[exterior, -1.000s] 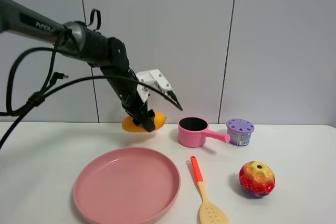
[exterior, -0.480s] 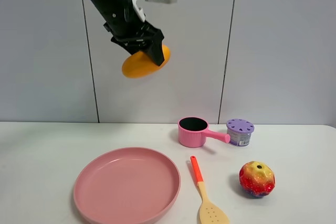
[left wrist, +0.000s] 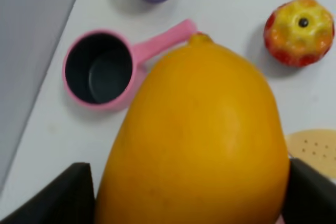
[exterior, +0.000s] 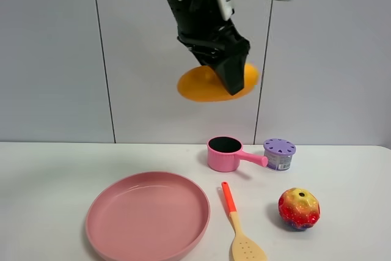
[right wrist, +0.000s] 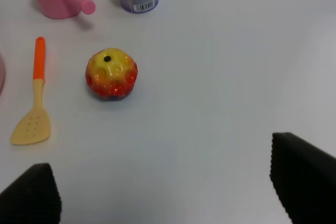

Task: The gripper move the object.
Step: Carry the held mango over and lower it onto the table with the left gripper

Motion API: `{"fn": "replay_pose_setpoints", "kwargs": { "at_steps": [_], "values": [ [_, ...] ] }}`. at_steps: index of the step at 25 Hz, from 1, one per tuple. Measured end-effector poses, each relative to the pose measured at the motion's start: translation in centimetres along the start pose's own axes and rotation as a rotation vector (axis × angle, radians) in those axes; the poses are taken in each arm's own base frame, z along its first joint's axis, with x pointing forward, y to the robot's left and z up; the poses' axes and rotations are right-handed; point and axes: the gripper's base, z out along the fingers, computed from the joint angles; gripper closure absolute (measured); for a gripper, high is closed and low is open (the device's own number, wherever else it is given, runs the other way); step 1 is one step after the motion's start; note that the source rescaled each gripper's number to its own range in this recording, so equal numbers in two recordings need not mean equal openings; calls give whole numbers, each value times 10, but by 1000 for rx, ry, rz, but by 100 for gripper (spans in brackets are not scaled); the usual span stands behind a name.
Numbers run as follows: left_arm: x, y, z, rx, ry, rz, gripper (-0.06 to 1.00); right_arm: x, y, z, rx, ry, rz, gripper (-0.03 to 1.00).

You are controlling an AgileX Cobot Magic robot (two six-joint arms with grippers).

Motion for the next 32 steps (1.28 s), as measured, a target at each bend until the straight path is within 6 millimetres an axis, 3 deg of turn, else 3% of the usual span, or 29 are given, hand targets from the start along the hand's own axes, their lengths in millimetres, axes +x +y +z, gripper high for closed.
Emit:
{"fn": "replay_pose_setpoints", "kwargs": {
  "at_steps": [4,13,22,29,32],
  "values": [
    [-15,-16,15,-46,-74,128,90,0,0,0,0,0,0,-3],
    [-34,-24,53,-148,-268,306,91,0,0,0,0,0,0,-3],
    [-45,-35,103,-170,-297,463,91,0,0,0,0,0,0,-3],
    [-31,-43,147,-110,-212,466,91,0,0,0,0,0,0,-3],
    [-24,-46,157,-81,-178,454,91,0,0,0,-1,0,0,-3]
  ]
}}
